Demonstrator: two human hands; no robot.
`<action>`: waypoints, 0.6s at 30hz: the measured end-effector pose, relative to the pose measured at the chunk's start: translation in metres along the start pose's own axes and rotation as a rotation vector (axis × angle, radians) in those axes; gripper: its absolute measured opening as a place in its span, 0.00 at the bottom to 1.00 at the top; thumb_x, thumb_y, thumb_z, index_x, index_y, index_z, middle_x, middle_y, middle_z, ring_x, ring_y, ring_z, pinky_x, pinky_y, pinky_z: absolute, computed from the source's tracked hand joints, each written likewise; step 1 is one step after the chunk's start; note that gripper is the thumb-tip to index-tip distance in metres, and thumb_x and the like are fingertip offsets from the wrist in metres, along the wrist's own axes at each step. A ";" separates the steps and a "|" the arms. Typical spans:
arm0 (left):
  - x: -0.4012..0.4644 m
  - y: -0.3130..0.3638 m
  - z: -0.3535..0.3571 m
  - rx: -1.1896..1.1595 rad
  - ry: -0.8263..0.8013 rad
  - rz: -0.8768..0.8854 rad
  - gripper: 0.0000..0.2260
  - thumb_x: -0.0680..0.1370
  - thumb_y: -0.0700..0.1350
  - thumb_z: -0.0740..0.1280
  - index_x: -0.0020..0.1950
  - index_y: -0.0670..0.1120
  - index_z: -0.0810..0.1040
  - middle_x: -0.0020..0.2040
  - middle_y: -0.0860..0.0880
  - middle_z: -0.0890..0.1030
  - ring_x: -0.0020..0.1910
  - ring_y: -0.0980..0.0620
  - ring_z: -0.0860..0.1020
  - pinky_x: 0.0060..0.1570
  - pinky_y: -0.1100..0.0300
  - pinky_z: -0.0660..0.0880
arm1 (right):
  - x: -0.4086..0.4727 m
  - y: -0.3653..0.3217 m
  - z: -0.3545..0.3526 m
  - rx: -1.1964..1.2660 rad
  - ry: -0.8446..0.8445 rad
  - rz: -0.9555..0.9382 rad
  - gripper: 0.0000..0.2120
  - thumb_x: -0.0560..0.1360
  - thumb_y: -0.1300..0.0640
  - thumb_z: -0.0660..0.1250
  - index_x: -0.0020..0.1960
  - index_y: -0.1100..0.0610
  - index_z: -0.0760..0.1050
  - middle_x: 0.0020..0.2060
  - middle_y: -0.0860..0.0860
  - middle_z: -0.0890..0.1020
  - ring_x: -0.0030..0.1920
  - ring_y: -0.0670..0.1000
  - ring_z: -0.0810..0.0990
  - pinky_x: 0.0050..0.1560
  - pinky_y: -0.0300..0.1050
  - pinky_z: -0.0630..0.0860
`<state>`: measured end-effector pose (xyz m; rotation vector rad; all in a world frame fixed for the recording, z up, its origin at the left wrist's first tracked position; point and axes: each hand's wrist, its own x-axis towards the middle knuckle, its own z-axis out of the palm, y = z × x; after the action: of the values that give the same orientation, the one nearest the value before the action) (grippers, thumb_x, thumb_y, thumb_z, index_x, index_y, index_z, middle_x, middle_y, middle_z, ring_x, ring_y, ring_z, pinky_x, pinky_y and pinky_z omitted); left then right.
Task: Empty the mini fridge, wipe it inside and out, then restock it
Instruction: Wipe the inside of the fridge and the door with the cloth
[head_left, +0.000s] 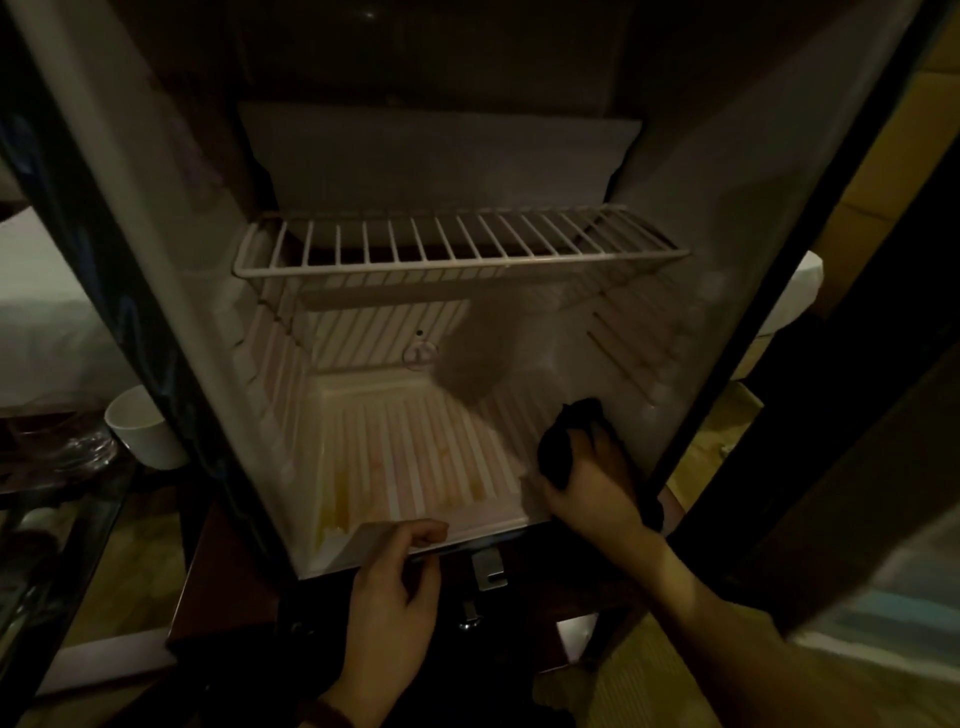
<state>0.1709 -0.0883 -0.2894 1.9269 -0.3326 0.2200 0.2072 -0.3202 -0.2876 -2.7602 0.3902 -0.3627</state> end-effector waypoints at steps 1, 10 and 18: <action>0.000 0.003 0.002 -0.007 0.006 0.009 0.21 0.72 0.31 0.65 0.47 0.60 0.74 0.49 0.65 0.75 0.49 0.64 0.76 0.50 0.74 0.70 | 0.015 -0.003 0.004 0.004 -0.045 0.017 0.34 0.71 0.44 0.68 0.69 0.63 0.65 0.68 0.62 0.66 0.65 0.62 0.67 0.64 0.53 0.68; 0.016 -0.001 -0.012 0.031 0.050 0.013 0.14 0.69 0.41 0.63 0.45 0.61 0.75 0.45 0.56 0.76 0.46 0.59 0.77 0.47 0.69 0.73 | 0.121 -0.039 0.032 0.075 -0.182 -0.011 0.32 0.73 0.44 0.63 0.74 0.50 0.58 0.72 0.57 0.63 0.69 0.61 0.64 0.68 0.54 0.65; 0.030 -0.014 -0.010 0.161 0.031 -0.017 0.18 0.73 0.34 0.67 0.44 0.60 0.75 0.48 0.55 0.76 0.48 0.61 0.76 0.47 0.72 0.72 | 0.003 -0.038 0.013 0.211 -0.228 -0.529 0.27 0.67 0.48 0.59 0.66 0.47 0.72 0.65 0.53 0.74 0.65 0.53 0.71 0.57 0.40 0.69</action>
<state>0.2040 -0.0779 -0.2883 2.0818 -0.2856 0.2718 0.2224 -0.2832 -0.2858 -2.6170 -0.4192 -0.1908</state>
